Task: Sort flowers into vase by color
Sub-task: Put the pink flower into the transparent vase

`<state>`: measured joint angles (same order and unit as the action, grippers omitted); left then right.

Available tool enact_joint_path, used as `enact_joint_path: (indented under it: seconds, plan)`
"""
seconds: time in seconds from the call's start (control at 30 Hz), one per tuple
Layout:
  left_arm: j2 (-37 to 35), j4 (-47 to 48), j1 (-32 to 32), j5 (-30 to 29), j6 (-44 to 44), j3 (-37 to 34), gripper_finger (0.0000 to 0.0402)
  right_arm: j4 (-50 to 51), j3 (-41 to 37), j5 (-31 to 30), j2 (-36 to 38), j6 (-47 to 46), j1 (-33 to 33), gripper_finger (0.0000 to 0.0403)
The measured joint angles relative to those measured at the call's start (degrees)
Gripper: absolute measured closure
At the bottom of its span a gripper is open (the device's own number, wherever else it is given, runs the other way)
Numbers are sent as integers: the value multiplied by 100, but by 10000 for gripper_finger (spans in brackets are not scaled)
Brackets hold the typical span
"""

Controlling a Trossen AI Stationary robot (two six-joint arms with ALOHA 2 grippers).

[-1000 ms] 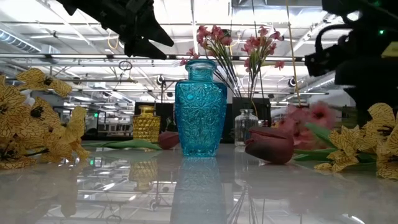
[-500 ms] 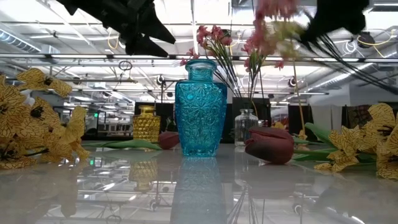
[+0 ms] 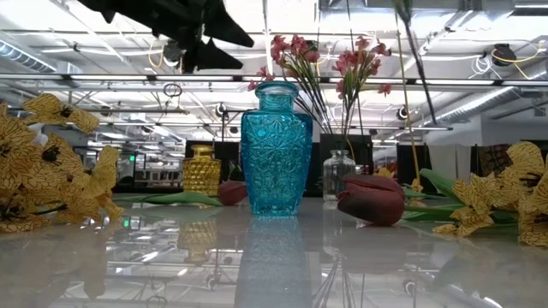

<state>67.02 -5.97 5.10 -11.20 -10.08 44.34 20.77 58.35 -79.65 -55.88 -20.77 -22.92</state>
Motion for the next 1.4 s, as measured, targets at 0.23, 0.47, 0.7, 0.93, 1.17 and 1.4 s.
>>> enact_joint_path:
  seconds: [0.23,0.47,0.7,0.93,1.17,1.4]
  plan:
    - [429,-358,0,181,0,0,61,-2287,-1,2627,6,2614,924,395]
    - [525,-403,0,196,-9,0,61,-2893,-6,4259,227,3413,2047,395]
    - [522,-406,0,205,-7,0,61,-3562,-747,5440,216,2817,2866,395]
    - [522,-406,0,260,-5,0,61,-4797,-1457,5603,219,3137,2936,395]
    - [522,-408,0,261,0,0,61,-5451,-1859,5903,221,3374,3015,395]
    - [522,-428,0,260,41,0,61,-5595,-2167,6063,217,3368,3075,395]
